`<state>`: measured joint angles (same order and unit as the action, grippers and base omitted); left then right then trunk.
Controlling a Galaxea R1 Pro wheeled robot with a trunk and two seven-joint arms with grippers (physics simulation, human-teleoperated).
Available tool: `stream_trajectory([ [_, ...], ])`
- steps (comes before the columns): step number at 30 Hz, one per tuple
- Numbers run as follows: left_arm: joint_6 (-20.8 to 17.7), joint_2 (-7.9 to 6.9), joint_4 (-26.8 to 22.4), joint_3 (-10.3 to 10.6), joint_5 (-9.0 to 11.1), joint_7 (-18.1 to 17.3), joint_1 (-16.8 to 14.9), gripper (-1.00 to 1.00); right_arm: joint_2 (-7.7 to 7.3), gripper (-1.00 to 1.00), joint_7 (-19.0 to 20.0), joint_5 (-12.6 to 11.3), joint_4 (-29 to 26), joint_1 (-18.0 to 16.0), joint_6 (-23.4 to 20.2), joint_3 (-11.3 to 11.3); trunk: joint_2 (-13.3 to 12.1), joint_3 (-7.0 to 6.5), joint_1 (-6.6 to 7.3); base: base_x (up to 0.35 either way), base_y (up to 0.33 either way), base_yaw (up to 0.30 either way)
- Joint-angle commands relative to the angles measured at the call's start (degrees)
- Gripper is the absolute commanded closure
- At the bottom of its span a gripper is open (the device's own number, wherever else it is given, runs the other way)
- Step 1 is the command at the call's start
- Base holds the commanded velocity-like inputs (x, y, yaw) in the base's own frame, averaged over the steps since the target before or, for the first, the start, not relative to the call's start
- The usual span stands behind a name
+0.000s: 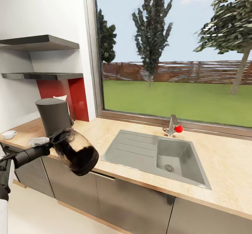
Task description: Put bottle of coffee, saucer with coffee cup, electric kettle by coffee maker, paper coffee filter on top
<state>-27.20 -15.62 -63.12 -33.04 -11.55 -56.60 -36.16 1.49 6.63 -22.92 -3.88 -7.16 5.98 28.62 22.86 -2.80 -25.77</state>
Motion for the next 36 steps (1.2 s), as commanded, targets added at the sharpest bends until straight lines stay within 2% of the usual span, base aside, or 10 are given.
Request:
stream_trajectory([
  [1,-0.57,0.42,-0.41,3.21,0.00,1.31,-0.24,1.00,0.01,-1.00,0.22,-0.72,0.12,-0.03,0.28,0.49,0.06,0.02,-0.02,0.000,0.000,0.000],
  [2,-0.60,0.53,-0.53,4.00,0.08,1.55,-0.30,1.00,0.01,-1.00,0.22,-0.72,0.15,-0.04,0.30,0.53,0.06,0.02,-0.02,0.000,0.000,0.000],
  [3,-0.76,2.85,-3.43,5.65,-0.10,5.91,-1.85,1.00,0.00,-1.00,0.22,-0.72,0.30,-0.04,0.34,0.65,0.06,0.02,-0.02,0.000,0.000,0.000],
  [5,-1.03,3.85,-4.80,8.02,-0.24,10.48,-2.81,1.00,0.01,-1.00,0.22,-0.68,0.37,-0.05,0.34,0.70,0.06,0.02,-0.02,0.000,0.000,0.000],
  [10,-3.07,4.33,-7.47,19.12,-0.34,24.41,-3.36,1.00,0.01,-1.00,0.30,-0.58,0.60,-0.05,0.35,0.73,0.06,0.02,-0.02,0.000,0.000,0.000],
  [15,-9.22,3.79,-7.86,21.44,-0.73,27.88,-6.08,1.00,0.01,-1.00,0.34,-0.58,0.63,-0.04,0.35,0.73,0.06,0.02,-0.02,0.000,0.000,0.000],
  [16,-9.96,3.52,-7.90,22.78,-2.59,28.11,-6.63,1.00,0.01,-1.00,0.42,-0.57,0.63,-0.02,0.35,0.73,0.06,0.02,-0.02,0.000,0.000,0.000],
  [21,-10.57,3.40,-7.46,23.59,-10.41,28.20,-6.84,1.00,0.03,-1.00,0.48,-0.59,0.63,-0.01,0.35,0.74,0.06,0.02,-0.02,0.000,0.000,-0.026],
  [26,-10.60,3.24,-6.96,23.46,-11.00,27.92,-6.35,1.00,0.01,-1.00,0.49,-0.63,0.63,0.00,0.29,0.73,0.06,0.02,-0.02,0.000,0.000,-0.238],
  [36,-12.48,-1.02,-5.70,23.22,-11.22,27.68,-6.06,1.00,0.07,-1.00,0.48,-0.63,0.71,-0.02,0.26,0.75,0.06,0.02,-0.02,0.056,0.026,-0.018],
])
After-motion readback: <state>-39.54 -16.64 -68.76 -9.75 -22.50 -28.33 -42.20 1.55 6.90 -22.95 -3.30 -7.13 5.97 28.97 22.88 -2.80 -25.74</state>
